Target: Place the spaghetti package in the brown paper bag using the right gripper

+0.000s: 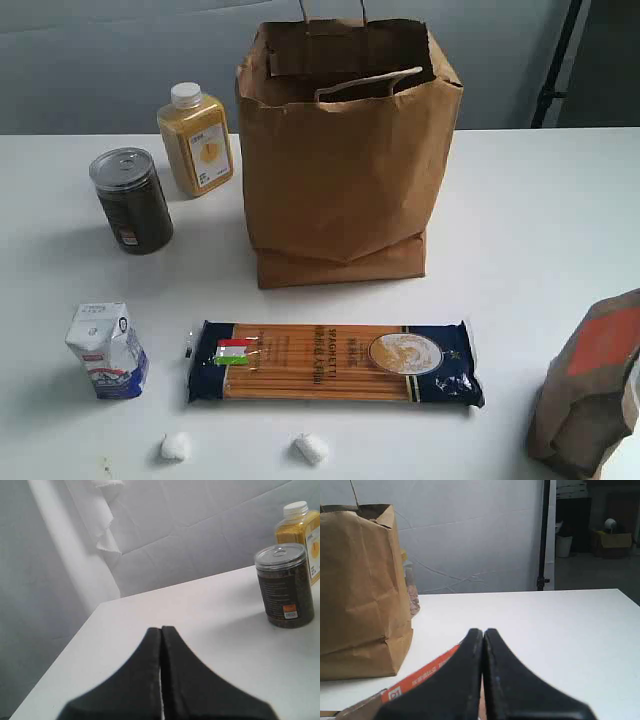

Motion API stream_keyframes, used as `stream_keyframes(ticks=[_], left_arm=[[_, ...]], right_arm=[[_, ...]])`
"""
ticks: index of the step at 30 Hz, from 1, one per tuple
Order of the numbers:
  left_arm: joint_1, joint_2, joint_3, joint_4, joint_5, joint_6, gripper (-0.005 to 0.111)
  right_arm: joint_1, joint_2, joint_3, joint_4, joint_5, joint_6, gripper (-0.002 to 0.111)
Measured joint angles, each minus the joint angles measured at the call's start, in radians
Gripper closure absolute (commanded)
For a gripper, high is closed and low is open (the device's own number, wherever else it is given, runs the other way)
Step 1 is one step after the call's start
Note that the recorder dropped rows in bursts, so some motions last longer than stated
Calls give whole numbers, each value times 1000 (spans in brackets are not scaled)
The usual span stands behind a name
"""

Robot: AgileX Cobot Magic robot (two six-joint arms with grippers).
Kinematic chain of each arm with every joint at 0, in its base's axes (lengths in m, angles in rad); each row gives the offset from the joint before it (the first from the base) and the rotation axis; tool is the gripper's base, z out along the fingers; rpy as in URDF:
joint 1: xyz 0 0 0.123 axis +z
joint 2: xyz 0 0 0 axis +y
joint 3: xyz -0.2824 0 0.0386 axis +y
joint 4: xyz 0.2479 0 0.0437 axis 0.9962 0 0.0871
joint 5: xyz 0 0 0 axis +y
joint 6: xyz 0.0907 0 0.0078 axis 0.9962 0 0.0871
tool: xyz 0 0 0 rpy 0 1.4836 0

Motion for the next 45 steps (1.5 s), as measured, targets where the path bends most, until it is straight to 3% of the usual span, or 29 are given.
stream_keyframes(ticks=[8, 11, 15, 17, 23, 25, 32, 41, 43, 45], left_arm=[[0, 0, 0, 0, 0, 0, 107], [0, 0, 0, 0, 0, 0, 107], [0, 0, 0, 0, 0, 0, 107], [0, 0, 0, 0, 0, 0, 107], [0, 0, 0, 0, 0, 0, 107], [0, 0, 0, 0, 0, 0, 107], [0, 0, 0, 0, 0, 0, 107], [0, 0, 0, 0, 0, 0, 107], [0, 0, 0, 0, 0, 0, 107], [0, 0, 0, 0, 0, 0, 107]], right_arm=[[0, 0, 0, 4, -8, 0, 108], [0, -1, 0, 73, -106, 0, 108], [0, 4, -174, 104, -104, -3, 108], [0, 78, -292, 115, -39, -32, 108], [0, 534, -606, 559, 472, -733, 108], [0, 633, -669, 618, 643, -788, 108], [149, 696, -687, 509, 716, -468, 108], [556, 798, -689, 164, 677, -96, 108], [627, 870, -694, 117, 652, -33, 102], [692, 965, -720, 85, 638, -6, 87]])
